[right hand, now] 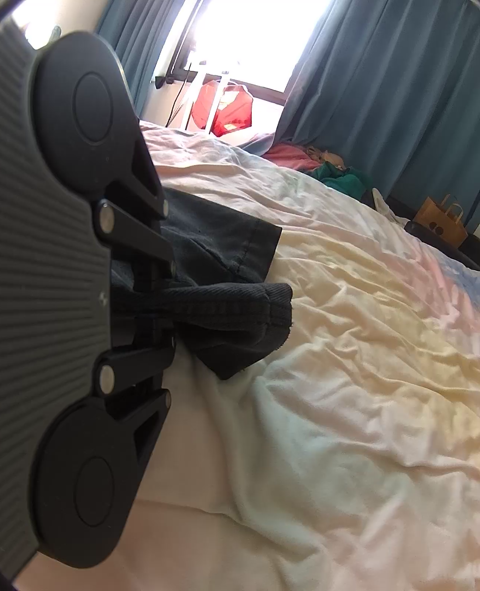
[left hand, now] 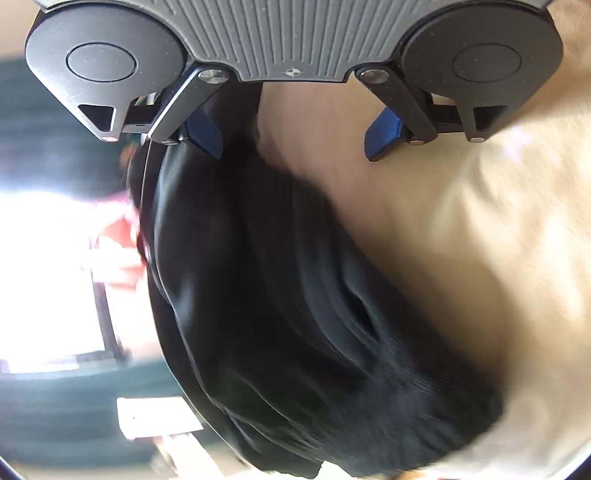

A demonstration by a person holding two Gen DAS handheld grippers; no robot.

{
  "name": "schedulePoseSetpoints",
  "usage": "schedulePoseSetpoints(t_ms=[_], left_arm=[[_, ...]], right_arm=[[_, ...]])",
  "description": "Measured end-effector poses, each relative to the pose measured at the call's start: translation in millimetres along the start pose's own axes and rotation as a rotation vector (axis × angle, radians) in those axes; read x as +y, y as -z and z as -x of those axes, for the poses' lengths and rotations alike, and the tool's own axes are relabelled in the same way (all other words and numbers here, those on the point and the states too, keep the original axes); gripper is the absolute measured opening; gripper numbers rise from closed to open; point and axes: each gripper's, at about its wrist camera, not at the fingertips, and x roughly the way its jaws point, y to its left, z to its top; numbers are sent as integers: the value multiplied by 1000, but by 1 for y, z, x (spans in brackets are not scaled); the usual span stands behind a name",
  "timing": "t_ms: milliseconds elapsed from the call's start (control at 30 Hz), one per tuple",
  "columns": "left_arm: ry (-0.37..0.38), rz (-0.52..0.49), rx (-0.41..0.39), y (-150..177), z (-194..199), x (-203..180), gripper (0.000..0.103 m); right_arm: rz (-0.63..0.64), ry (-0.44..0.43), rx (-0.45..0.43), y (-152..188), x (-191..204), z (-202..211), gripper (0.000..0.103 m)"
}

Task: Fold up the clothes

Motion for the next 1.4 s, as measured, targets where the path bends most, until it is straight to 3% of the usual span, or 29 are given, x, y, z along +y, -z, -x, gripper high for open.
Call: schedulePoseSetpoints(t_ms=[133,300,333,367,433,667,800,867,1000,1100,1167,1267,1400], left_arm=[[-4,74,-128,-20,-1,4,69],[-16,186,-168,-47,1,12,34],[-26,170,-168,-51,5,10,22],[-39,146,-169,-53,9,6,16],[-52,90,-203,-56,23,-6,12],[-21,-37,-236,-89,104,-55,9],[-8,-106,-207,-110,148,-66,9],[-12,-132,-196,-112,153,-67,9],[-95,-176,-145,-114,144,-52,9],[-196,-203,-97,-116,129,-20,9],[-216,-204,-63,-121,117,6,9],[-222,-244,-49,-122,109,24,11],[-272,-399,-78,-110,106,8,13]], right_arm=[[-2,-2,-12,1,1,0,11],[-11,-22,-23,-1,0,-4,11],[-9,-24,-26,-1,0,-4,11],[-6,-23,-27,-1,0,-5,11],[4,-21,-29,-2,1,-6,11],[-53,-38,-50,-5,0,-3,11],[-19,-72,-141,-7,11,22,10],[-11,-80,-193,-8,16,38,10],[92,90,-275,-1,24,62,10],[87,231,-221,0,14,54,10],[25,306,-118,0,-6,36,11],[-50,288,-85,-1,-24,29,11],[12,299,-99,2,-14,31,14]])
